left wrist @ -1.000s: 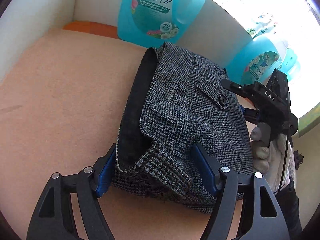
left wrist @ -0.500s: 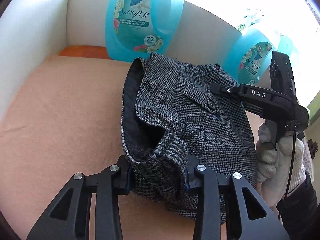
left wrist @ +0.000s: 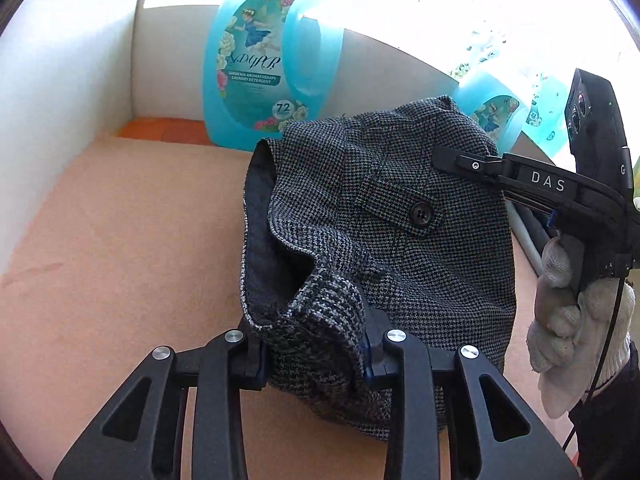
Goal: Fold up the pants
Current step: 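Close the left and right grippers on the folded pants' edge, then lift the folded pants with both grippers and carry them toward the dark pants stack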
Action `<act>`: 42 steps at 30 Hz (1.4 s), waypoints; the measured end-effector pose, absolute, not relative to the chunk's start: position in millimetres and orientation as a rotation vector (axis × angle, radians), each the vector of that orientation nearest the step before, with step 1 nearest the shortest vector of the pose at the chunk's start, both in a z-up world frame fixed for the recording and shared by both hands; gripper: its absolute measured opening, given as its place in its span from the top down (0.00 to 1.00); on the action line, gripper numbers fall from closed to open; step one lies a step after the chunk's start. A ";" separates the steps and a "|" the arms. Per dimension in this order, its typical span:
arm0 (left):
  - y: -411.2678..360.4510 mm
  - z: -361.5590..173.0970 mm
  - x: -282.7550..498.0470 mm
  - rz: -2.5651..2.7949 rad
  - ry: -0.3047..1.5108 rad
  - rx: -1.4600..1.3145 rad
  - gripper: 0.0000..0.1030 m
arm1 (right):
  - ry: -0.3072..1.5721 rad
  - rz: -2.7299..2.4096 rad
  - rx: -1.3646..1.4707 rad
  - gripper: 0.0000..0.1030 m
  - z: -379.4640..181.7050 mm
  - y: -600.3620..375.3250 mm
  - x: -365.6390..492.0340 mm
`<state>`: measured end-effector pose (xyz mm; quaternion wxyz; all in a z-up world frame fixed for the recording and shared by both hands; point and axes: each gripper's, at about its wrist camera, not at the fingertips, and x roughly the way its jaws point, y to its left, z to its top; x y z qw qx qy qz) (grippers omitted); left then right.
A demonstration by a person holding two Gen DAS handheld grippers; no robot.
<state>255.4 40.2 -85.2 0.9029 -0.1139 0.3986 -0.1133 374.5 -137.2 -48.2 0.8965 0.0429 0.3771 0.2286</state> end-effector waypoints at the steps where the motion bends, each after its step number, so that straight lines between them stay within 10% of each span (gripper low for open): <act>1: 38.1 -82.7 253.1 -0.238 0.817 -0.234 0.71 | 0.777 0.473 0.089 0.79 -44.3 -136.8 371.5; 42: -90.0 18.0 168.2 -0.495 0.595 -0.150 0.74 | 0.550 0.365 0.015 0.80 90.2 -243.7 210.6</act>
